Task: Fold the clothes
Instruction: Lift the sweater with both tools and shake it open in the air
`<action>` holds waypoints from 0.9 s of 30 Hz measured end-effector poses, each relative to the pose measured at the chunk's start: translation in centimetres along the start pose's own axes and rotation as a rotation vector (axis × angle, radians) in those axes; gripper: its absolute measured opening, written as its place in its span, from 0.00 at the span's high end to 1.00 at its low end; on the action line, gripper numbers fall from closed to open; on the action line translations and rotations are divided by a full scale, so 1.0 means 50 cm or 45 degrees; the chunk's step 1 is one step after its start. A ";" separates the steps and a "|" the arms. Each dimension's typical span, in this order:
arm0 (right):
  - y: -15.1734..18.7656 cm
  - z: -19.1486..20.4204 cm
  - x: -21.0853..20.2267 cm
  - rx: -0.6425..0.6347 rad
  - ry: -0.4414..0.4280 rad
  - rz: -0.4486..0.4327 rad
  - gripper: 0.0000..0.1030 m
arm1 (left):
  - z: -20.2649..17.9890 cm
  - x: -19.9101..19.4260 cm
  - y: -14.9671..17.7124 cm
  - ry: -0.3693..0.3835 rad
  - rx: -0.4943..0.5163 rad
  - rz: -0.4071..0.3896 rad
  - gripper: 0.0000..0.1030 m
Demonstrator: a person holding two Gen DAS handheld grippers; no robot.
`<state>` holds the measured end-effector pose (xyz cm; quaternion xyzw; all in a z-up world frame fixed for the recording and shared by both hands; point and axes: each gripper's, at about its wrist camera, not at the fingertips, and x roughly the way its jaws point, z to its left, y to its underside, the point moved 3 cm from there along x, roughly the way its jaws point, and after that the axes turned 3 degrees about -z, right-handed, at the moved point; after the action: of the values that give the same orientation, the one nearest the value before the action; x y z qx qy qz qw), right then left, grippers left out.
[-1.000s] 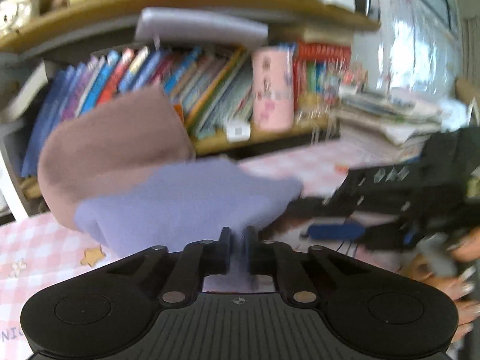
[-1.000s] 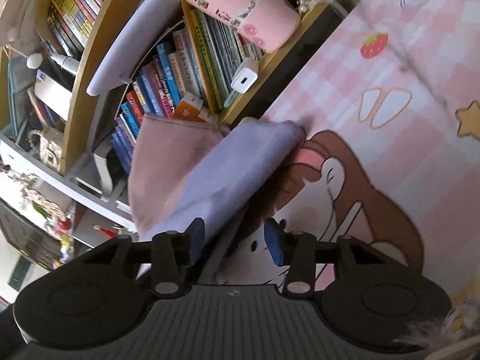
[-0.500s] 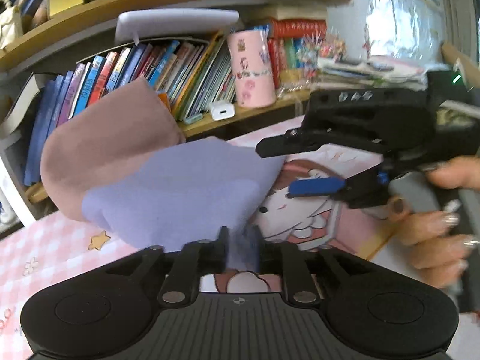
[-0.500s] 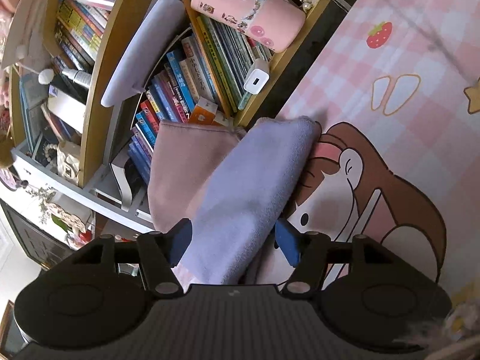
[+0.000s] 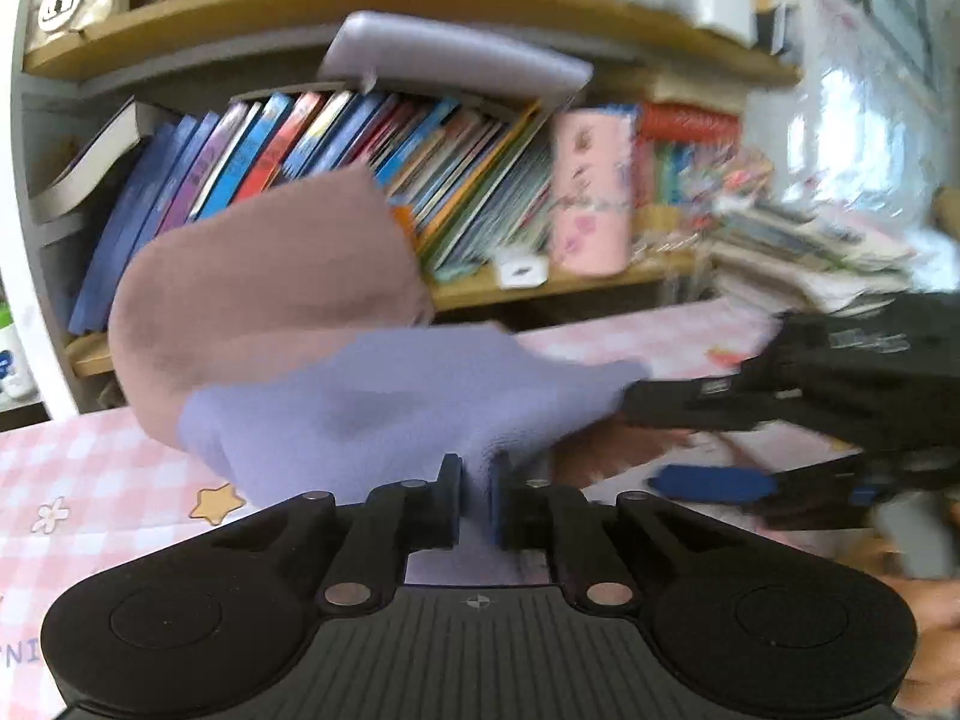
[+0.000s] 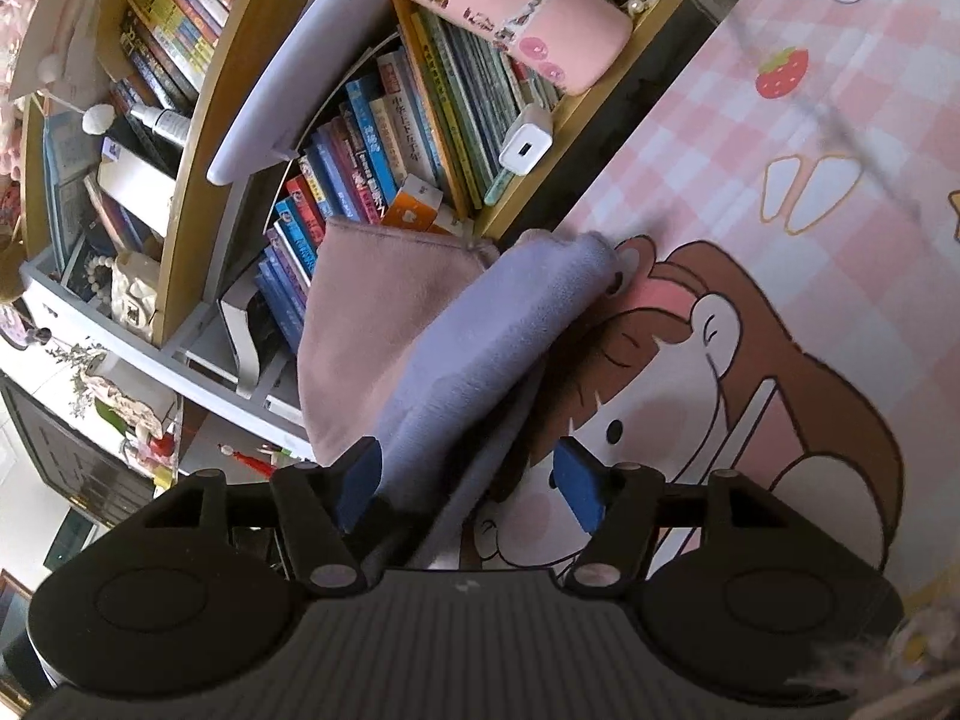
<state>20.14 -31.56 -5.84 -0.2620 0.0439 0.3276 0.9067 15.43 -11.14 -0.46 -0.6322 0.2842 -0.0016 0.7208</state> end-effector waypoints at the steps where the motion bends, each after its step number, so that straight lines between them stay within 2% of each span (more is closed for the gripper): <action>1: 0.002 0.000 0.001 0.004 -0.008 0.006 0.40 | -0.006 -0.020 0.002 0.023 0.017 -0.017 0.93; 5: 0.002 -0.005 -0.002 0.069 -0.056 0.001 0.39 | -0.032 -0.109 0.038 0.101 0.081 -0.063 0.93; 6: 0.002 -0.007 -0.004 0.085 -0.062 -0.002 0.43 | -0.034 -0.125 0.048 0.110 0.073 -0.064 0.93; 7: 0.002 -0.009 -0.004 0.094 -0.058 0.001 0.52 | -0.035 -0.142 0.059 0.115 0.062 -0.065 0.93; 8: 0.004 -0.008 -0.003 0.094 -0.052 0.020 0.81 | -0.036 -0.156 0.067 0.113 0.051 -0.071 0.93; 9: 0.007 -0.007 -0.002 0.094 -0.047 0.039 0.87 | -0.034 -0.168 0.073 0.108 0.038 -0.080 0.93; 10: 0.010 -0.004 -0.002 0.092 -0.046 0.054 0.88 | -0.033 -0.181 0.079 0.102 0.026 -0.090 0.93; 12: 0.010 0.032 -0.026 0.052 -0.128 0.020 0.89 | -0.028 -0.205 0.084 0.107 -0.006 -0.117 0.93; 14: 0.010 0.070 -0.053 0.012 -0.212 -0.016 0.89 | -0.016 -0.226 0.071 0.154 -0.057 -0.162 0.93; 16: -0.003 0.132 -0.105 -0.045 -0.341 -0.090 0.89 | -0.008 -0.250 0.051 0.217 -0.104 -0.221 0.93; 19: -0.020 0.240 -0.173 -0.202 -0.470 -0.190 0.89 | -0.008 -0.303 -0.010 0.376 -0.151 -0.366 0.93; 23: -0.021 0.397 -0.236 -0.473 -0.573 -0.272 0.90 | 0.026 -0.421 -0.098 0.633 -0.250 -0.673 0.93; 25: -0.021 0.476 -0.267 -0.609 -0.624 -0.313 0.90 | 0.058 -0.472 -0.121 0.745 -0.311 -0.794 0.93; 27: -0.021 0.555 -0.299 -0.745 -0.674 -0.354 0.89 | 0.089 -0.514 -0.132 0.841 -0.372 -0.873 0.93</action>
<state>6.57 -26.79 22.22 -0.4189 -0.3212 0.2568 0.8096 -1.90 0.88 16.21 -0.7495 0.2704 -0.3987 0.4541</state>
